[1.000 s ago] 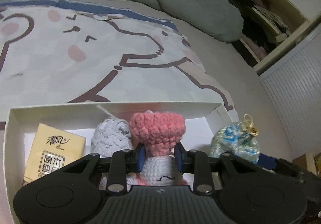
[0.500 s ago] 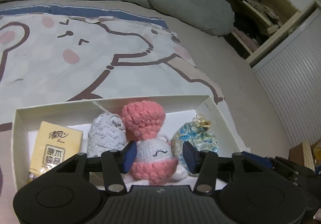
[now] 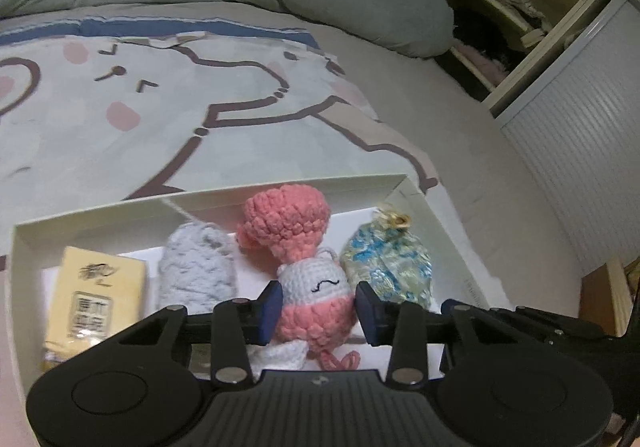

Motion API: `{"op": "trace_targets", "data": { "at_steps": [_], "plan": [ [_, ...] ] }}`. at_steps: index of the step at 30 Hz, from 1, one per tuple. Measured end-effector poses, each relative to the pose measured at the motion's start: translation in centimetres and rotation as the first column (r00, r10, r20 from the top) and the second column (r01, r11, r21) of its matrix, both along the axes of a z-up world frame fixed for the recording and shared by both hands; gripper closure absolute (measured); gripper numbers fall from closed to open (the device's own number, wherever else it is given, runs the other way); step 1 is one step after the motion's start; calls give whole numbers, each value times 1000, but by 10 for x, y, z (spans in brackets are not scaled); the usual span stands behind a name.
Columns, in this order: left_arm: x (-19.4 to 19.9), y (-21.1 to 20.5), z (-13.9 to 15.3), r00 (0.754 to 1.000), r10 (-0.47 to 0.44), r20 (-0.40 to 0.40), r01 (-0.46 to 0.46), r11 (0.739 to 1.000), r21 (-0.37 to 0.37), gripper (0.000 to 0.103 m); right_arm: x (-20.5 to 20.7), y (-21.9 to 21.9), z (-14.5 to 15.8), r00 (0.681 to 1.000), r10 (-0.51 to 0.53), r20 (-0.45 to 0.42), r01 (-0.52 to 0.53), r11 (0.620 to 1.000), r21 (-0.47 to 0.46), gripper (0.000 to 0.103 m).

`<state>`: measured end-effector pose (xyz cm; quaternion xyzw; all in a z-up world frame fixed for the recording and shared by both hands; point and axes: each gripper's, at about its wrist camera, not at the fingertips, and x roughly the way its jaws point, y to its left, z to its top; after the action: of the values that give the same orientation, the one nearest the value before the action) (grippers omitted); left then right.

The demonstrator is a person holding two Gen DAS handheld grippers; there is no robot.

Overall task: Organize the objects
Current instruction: 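Lower the doll into the box and open the left tool while the right tool releases the pouch beside it, then withdraw both open tools from the box toward the items on the blanket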

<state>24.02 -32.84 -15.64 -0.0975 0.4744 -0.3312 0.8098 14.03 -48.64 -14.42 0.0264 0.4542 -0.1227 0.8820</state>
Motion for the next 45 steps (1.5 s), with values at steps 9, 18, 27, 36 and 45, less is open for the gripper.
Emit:
{"op": "trace_targets", "data": {
  "at_steps": [9,18,27,36,45],
  "plan": [
    [-9,-5,9,1000,-18,18,18,1000,20,63,0,-14,6,996,-73,48,72,997,41,70],
    [-30,14,49,996,-14,91,9,998,59,58,-19,-11,38,989,-97,113,84,990,109,53],
    [-59,31,77,987,-4,159,-19,990,143,33,-55,-1,71,979,-96,181,73,989,125,42],
    [-83,49,99,974,9,225,-55,979,196,8,-85,6,92,972,-89,217,62,990,127,29],
    [-100,66,115,968,31,250,-83,976,202,1,-109,15,112,965,-82,251,57,993,106,12]
  ]
}}
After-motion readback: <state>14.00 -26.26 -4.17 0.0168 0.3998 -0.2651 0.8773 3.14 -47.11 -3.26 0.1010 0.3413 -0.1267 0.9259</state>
